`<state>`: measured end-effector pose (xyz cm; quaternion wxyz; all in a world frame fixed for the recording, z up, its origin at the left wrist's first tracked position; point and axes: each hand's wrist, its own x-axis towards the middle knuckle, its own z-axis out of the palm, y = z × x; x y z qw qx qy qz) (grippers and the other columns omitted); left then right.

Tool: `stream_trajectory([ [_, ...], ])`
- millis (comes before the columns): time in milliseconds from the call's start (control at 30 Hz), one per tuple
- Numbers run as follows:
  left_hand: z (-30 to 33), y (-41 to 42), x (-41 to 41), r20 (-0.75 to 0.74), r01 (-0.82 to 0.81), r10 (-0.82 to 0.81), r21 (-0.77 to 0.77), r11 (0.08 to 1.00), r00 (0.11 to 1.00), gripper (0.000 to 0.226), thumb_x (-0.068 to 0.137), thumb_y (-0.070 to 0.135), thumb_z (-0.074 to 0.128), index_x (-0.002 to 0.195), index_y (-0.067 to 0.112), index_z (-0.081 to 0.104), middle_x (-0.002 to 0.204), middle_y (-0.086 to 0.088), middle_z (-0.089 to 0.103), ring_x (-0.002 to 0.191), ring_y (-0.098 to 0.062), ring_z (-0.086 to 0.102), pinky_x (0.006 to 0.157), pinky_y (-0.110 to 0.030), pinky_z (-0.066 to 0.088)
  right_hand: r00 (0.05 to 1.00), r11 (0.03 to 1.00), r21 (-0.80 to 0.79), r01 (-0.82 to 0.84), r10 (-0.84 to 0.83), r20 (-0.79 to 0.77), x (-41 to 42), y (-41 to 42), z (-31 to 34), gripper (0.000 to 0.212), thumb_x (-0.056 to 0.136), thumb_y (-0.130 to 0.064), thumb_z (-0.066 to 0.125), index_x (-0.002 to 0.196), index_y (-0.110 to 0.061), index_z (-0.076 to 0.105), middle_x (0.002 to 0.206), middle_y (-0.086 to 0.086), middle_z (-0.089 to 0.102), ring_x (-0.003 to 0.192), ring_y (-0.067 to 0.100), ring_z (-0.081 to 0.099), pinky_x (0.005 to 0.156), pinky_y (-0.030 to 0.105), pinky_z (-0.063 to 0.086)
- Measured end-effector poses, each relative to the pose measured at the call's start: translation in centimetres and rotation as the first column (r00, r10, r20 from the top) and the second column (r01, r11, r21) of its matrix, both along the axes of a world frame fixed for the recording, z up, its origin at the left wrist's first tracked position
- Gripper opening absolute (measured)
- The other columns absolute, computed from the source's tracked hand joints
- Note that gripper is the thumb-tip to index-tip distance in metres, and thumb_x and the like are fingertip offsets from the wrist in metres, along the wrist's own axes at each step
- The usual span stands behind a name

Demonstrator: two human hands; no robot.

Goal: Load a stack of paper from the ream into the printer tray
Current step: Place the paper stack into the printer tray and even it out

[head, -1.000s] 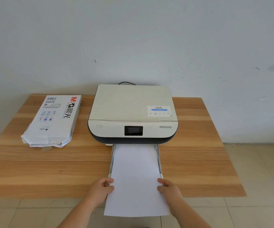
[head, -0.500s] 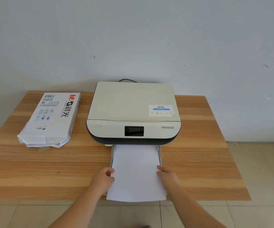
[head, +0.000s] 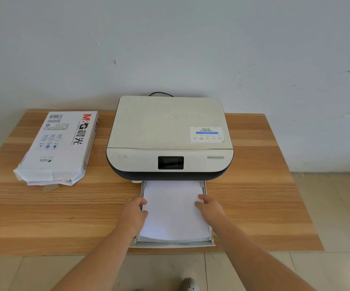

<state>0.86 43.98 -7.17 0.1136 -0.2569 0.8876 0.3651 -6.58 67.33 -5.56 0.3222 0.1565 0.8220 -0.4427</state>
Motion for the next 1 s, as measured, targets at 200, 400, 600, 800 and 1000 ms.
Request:
stream_trajectory([
  [200,-0.5,-0.4,0.3,0.007,0.051,-0.051,0.006,0.999,0.999,0.03,0.086,0.008,0.065,0.114,0.018,0.06,0.122,-0.002,0.055,0.1,-0.014,0.053,0.083,-0.022,0.044,0.998,0.996,0.056,-0.063,0.064,-0.013,-0.4,0.0,0.0,0.045,0.098,-0.025,0.05,0.143,-0.023,0.043,0.139,0.008,0.049,0.089,0.015,0.049,0.073,0.025,0.043],
  [400,-0.6,-0.2,0.7,0.005,0.093,-0.093,-0.003,0.996,0.996,0.032,0.087,0.009,0.063,0.118,0.016,0.059,0.12,-0.001,0.056,0.102,-0.013,0.053,0.092,-0.026,0.046,0.988,0.981,0.141,-0.137,0.145,-0.052,0.1,0.0,0.0,0.044,0.098,-0.025,0.049,0.141,-0.023,0.044,0.132,0.008,0.055,0.086,0.015,0.054,0.064,0.021,0.043],
  [600,-0.4,0.0,0.9,-0.007,0.1,-0.1,0.0,0.995,0.995,0.03,0.088,0.009,0.061,0.118,0.015,0.058,0.116,-0.002,0.056,0.095,-0.013,0.053,0.086,-0.024,0.046,0.986,0.972,0.177,-0.155,0.164,-0.035,0.0,0.5,0.4,0.042,0.097,-0.027,0.049,0.138,-0.018,0.048,0.133,0.005,0.056,0.089,0.013,0.049,0.061,0.02,0.04],
  [800,-0.1,0.3,0.9,-0.03,0.085,-0.085,0.002,0.996,0.996,0.033,0.089,0.008,0.06,0.12,0.016,0.057,0.117,-0.003,0.056,0.096,-0.014,0.054,0.085,-0.023,0.046,0.99,0.973,0.181,-0.144,0.144,0.016,0.3,0.9,0.7,0.032,0.094,-0.029,0.051,0.122,-0.016,0.06,0.11,0.002,0.064,0.095,0.019,0.06,0.076,0.029,0.049],
  [1000,0.4,0.4,1.1,-0.046,0.065,-0.063,0.033,0.997,0.997,0.034,0.089,0.007,0.058,0.122,0.016,0.056,0.119,-0.004,0.054,0.097,-0.014,0.054,0.088,-0.028,0.049,0.991,0.978,0.163,-0.129,0.125,0.039,0.8,1.4,1.1,0.029,0.093,-0.031,0.052,0.117,-0.016,0.062,0.102,0.002,0.065,0.092,0.02,0.063,0.079,0.031,0.055],
])
